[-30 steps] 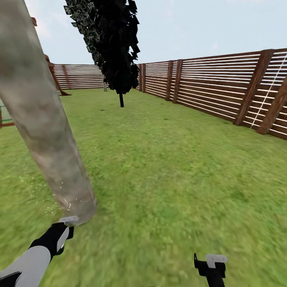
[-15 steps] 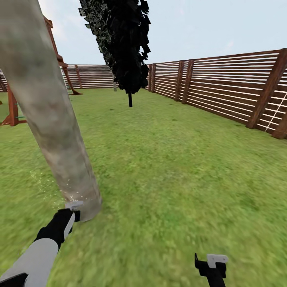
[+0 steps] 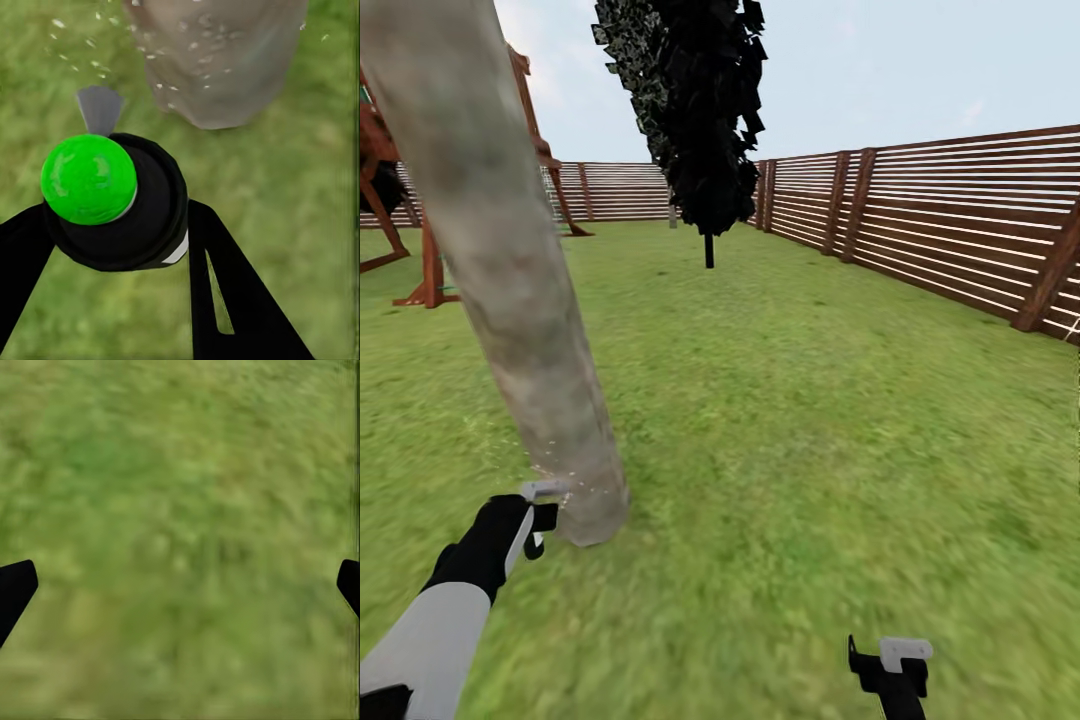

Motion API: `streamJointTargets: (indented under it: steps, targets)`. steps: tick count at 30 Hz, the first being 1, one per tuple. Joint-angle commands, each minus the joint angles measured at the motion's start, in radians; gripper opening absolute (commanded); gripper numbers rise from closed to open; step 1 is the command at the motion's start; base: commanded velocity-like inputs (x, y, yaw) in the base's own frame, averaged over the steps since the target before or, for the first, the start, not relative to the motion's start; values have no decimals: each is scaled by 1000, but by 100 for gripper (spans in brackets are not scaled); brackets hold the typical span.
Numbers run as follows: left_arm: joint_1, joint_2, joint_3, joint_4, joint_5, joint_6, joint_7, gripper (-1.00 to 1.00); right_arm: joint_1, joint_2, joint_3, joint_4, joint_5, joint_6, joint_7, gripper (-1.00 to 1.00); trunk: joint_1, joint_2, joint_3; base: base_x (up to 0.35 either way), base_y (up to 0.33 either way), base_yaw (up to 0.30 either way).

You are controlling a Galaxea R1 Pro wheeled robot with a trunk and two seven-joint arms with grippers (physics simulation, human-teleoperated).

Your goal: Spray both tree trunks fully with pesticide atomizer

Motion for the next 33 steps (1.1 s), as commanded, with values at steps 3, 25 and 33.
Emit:
streamJointTargets:
  steps: [3, 25, 33]
  targets:
    - [4, -1, 0, -39, 0, 7, 0, -100, 0, 0, 0, 0, 0, 0, 0, 100, 0, 0, 0, 0, -272, 0]
    - [1, -3, 1, -113, 1, 40, 2, -100, 0, 1, 0, 0, 0, 0, -2, 100, 0, 0, 0, 21, -248, 154]
    - [-1, -4, -2, -151, -3, 59, 6, -100, 0, -11, 0, 0, -1, 0, -2, 100, 0, 0, 0, 62, -30, 1]
